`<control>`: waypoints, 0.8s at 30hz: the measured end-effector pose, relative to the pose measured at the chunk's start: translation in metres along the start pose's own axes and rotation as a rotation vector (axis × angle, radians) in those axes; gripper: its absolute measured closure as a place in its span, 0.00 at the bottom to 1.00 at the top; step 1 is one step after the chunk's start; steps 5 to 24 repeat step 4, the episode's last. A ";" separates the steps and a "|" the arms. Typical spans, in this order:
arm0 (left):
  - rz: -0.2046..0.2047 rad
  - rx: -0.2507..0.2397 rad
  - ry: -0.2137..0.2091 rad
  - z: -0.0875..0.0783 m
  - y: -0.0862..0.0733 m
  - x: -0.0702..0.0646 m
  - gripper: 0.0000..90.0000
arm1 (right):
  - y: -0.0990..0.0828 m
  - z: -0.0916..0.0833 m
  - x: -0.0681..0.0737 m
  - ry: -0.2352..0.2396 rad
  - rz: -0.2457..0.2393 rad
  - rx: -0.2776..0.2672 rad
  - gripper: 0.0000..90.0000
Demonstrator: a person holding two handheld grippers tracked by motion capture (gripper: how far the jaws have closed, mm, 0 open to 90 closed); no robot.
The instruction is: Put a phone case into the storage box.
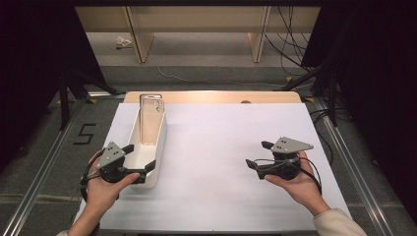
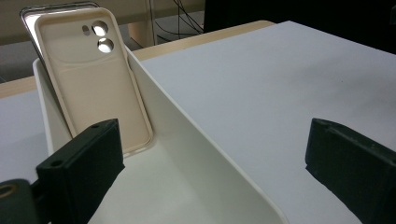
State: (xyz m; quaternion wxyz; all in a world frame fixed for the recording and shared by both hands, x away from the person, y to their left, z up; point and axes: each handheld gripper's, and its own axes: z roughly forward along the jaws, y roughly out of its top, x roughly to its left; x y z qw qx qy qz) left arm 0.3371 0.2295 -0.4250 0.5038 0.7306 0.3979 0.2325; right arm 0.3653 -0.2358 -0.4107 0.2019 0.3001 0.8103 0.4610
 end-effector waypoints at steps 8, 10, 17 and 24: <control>0.016 0.010 0.002 0.001 -0.002 0.000 0.04 | -0.001 0.001 0.001 0.009 0.007 -0.003 0.19; 0.016 0.010 0.002 0.001 -0.002 0.000 0.04 | -0.001 0.001 0.001 0.009 0.007 -0.003 0.19; 0.016 0.010 0.002 0.001 -0.002 0.000 0.04 | -0.001 0.001 0.001 0.009 0.007 -0.003 0.19; 0.016 0.010 0.002 0.001 -0.002 0.000 0.04 | -0.001 0.001 0.001 0.009 0.007 -0.003 0.19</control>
